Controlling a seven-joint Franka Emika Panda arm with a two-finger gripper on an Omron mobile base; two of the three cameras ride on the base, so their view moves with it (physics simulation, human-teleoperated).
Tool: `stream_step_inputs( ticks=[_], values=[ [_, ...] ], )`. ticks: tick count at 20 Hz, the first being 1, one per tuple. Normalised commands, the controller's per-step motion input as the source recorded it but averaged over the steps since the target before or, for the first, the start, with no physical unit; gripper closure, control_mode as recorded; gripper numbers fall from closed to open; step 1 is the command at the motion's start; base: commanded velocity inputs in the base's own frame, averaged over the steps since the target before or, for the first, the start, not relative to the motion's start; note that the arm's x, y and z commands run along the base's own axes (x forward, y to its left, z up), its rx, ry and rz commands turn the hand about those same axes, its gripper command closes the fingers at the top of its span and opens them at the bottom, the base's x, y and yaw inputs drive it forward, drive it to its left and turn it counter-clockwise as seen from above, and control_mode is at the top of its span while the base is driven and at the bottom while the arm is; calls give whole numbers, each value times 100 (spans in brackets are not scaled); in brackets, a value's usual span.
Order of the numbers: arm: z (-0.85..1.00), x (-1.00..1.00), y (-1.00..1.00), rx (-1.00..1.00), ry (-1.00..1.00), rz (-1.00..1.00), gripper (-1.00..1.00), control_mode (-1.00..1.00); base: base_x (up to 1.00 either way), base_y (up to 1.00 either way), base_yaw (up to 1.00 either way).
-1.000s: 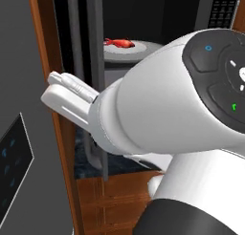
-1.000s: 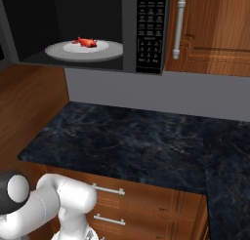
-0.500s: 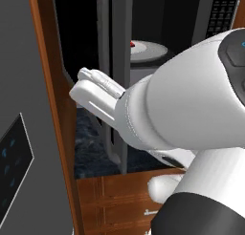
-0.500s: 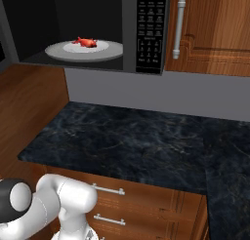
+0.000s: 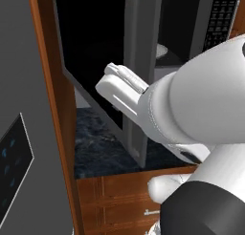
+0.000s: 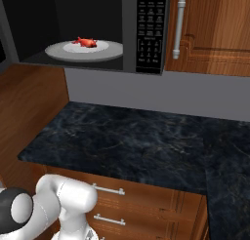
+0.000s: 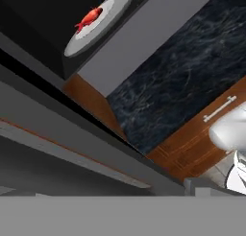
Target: Transport the fish from the fridge to the microwave and turn on the microwave.
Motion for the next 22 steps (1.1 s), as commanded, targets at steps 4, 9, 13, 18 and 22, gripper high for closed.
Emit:
stream_step_inputs(
  ticks=[4, 9, 13, 18, 22],
  values=[
    [0, 39, -29, 0, 0, -9, -100, -100, 0, 0, 0],
    [0, 45, -24, 0, 1, -9, -100, -100, 0, 0, 0],
    [0, 47, -22, 0, 0, -7, -100, -100, 0, 0, 0],
    [0, 43, -25, 0, 1, -6, -100, -100, 0, 0, 0],
    [0, 44, -28, 0, 2, -5, -100, -100, 0, 0, 0]
  ],
)
